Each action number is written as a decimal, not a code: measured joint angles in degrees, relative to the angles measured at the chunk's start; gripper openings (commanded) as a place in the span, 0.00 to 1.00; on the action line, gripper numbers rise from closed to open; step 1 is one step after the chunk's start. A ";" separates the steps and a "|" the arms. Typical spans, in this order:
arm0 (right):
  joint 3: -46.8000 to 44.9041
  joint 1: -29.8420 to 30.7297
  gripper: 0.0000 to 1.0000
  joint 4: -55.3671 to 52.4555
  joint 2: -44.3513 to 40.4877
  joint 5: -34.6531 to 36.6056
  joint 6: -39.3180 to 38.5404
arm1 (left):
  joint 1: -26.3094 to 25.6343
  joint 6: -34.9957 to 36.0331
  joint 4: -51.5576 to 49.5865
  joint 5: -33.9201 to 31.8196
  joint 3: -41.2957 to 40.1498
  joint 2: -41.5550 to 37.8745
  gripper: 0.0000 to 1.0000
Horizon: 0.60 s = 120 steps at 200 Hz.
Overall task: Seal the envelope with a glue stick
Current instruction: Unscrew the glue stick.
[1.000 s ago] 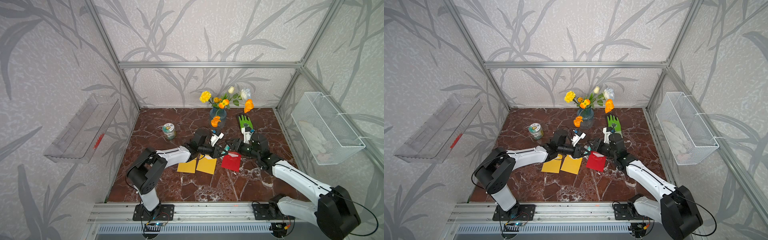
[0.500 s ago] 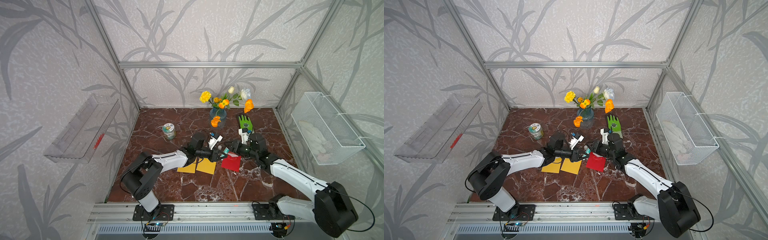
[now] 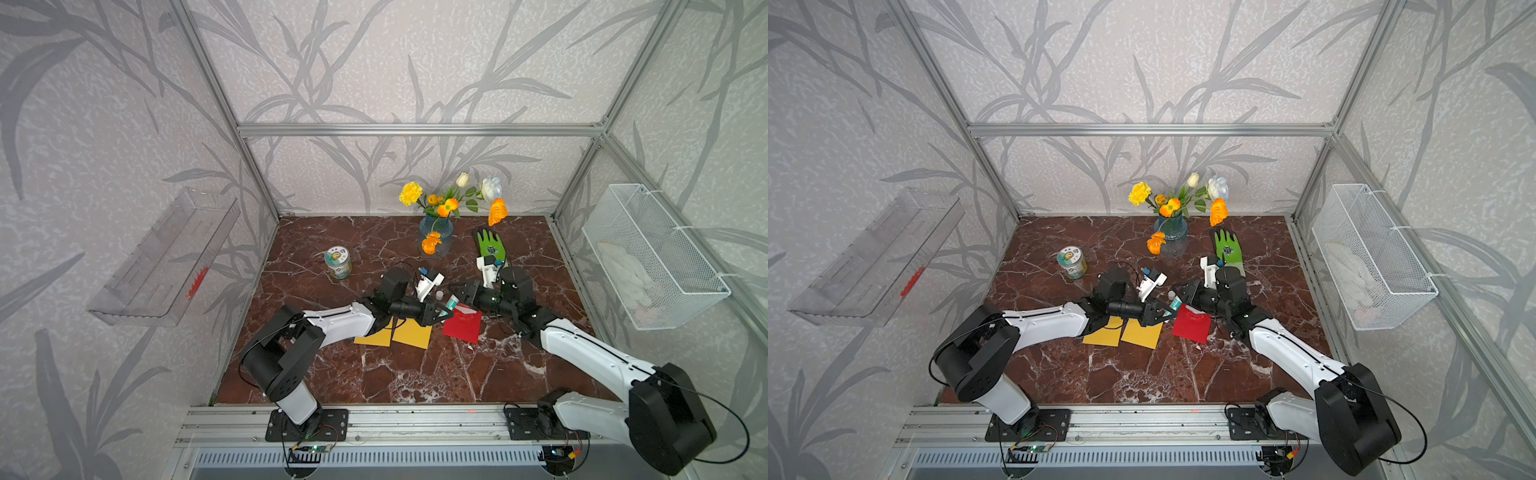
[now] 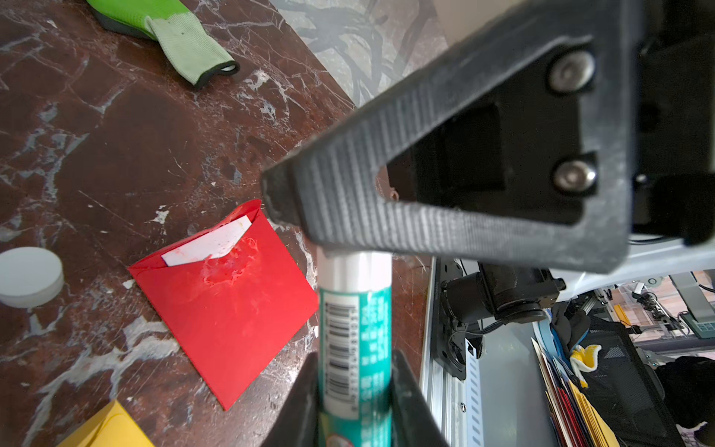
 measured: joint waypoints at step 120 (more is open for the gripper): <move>-0.42 0.02 0.50 0.81 0.46 -0.04 0.11 | -0.02 0.66 0.13 -0.98 -0.13 -0.35 0.12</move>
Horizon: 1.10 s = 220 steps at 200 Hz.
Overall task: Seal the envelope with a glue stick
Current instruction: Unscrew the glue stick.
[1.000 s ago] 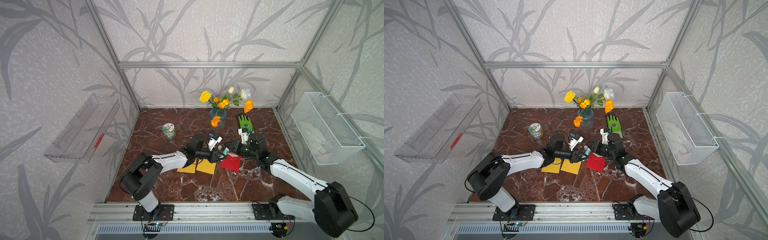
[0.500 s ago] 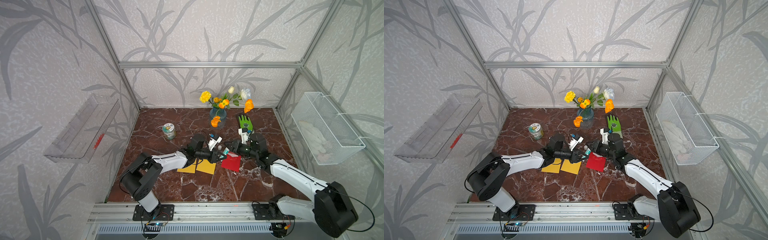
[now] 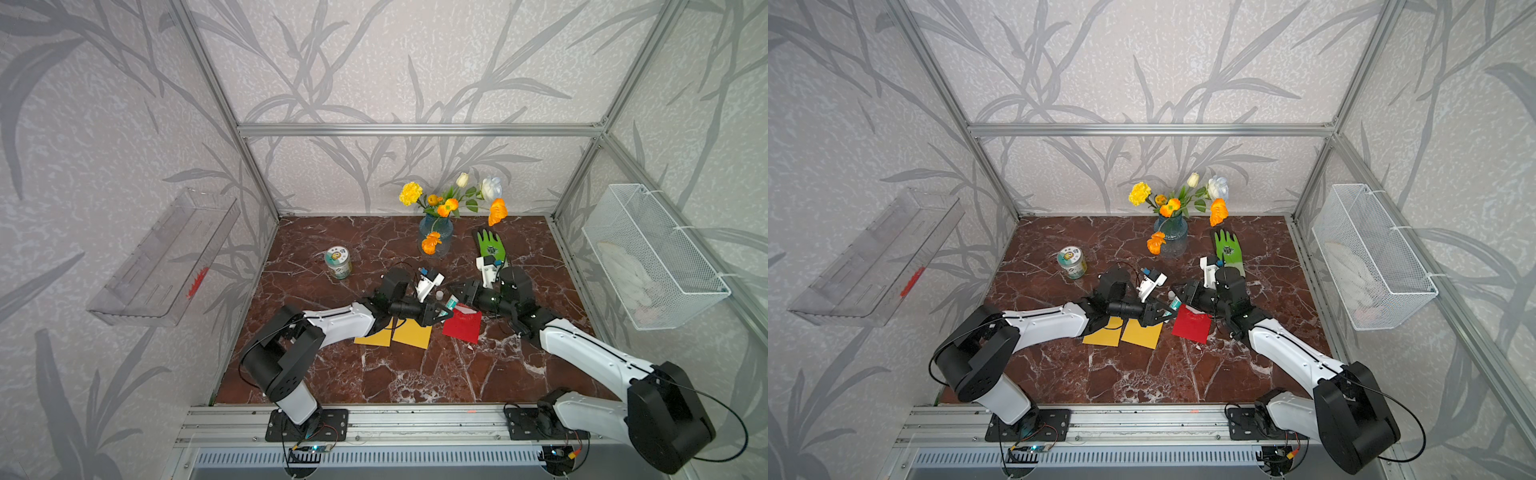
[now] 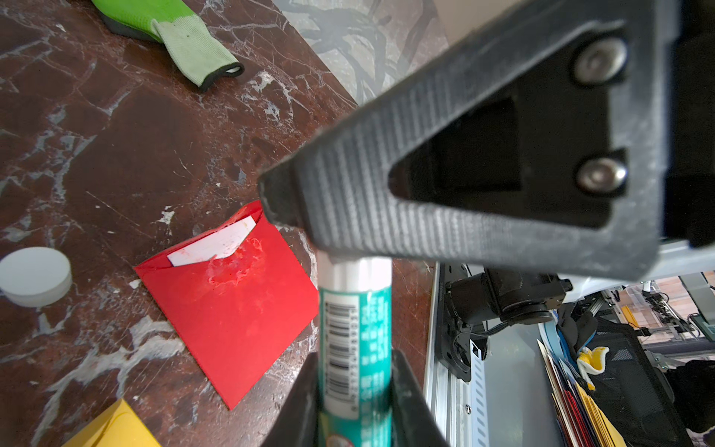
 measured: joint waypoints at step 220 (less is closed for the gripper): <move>-2.43 0.35 0.02 3.45 -1.60 -2.14 -1.27 | 1.44 -1.29 1.05 5.29 -0.09 -0.50 0.08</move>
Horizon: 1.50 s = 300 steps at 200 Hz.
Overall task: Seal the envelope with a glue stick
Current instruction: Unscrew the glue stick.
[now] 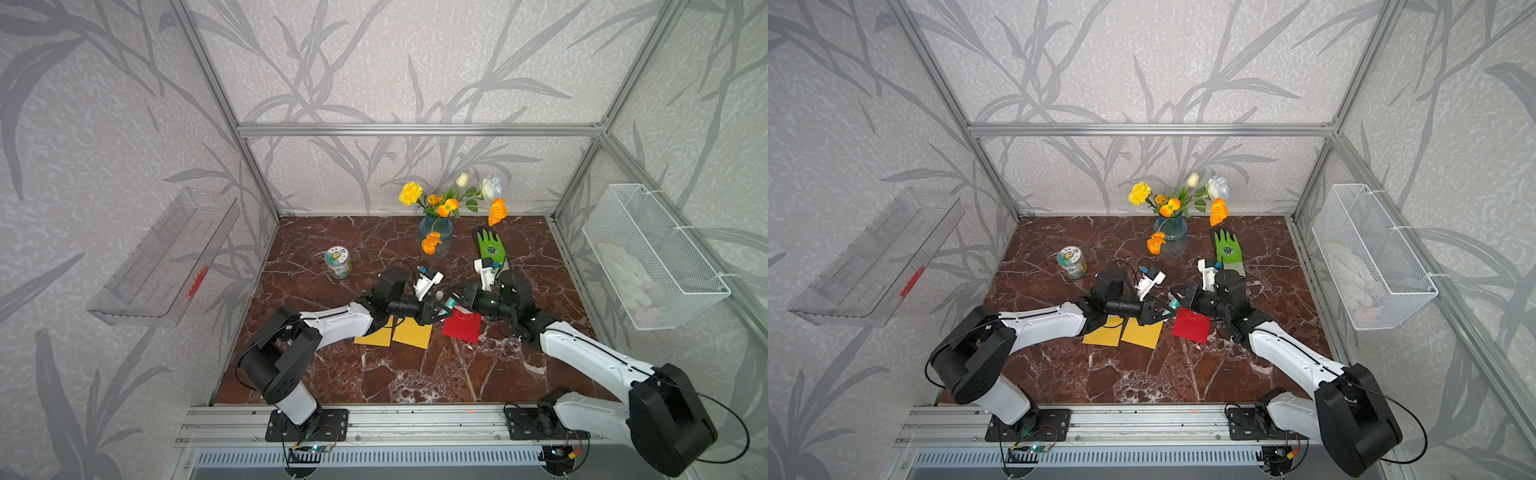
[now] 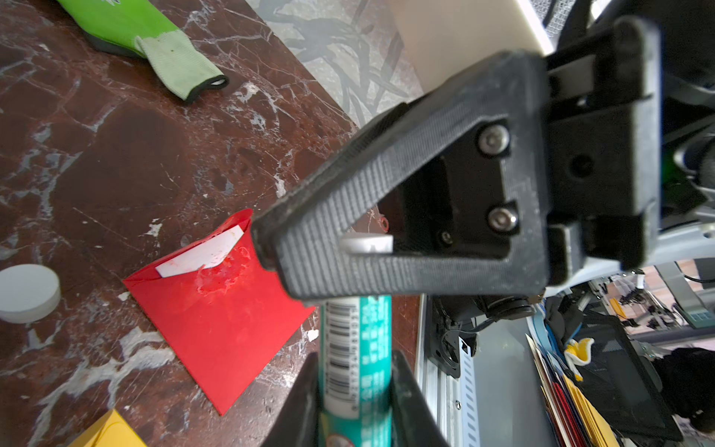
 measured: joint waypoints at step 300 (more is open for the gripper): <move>4.90 -0.15 0.13 -9.77 -3.15 -0.81 -4.92 | 0.44 1.99 -3.04 -0.66 2.58 -0.87 0.04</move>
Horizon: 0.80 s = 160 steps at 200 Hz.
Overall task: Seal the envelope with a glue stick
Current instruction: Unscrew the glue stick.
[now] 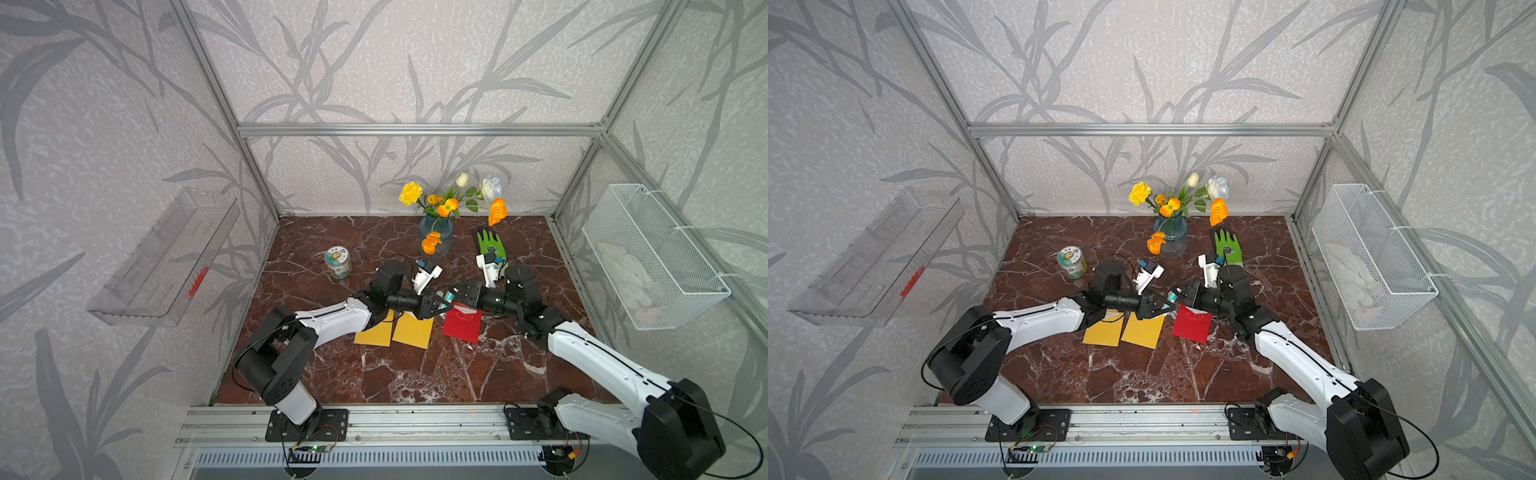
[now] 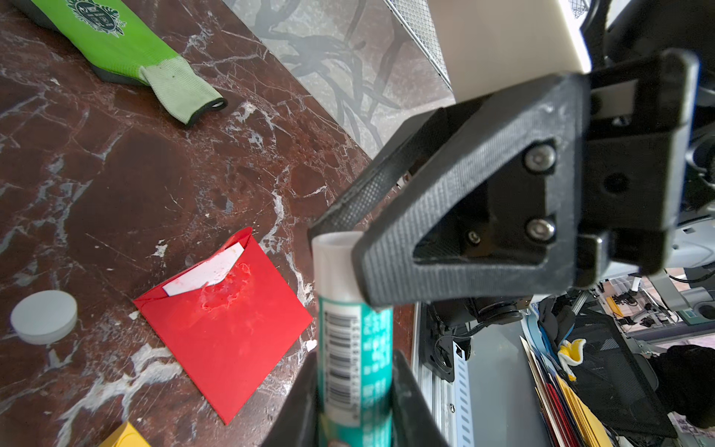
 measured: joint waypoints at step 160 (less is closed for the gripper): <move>5.60 7.28 0.68 -10.58 3.63 21.29 0.07 | -0.13 0.70 -3.82 -11.96 -1.16 -0.17 0.04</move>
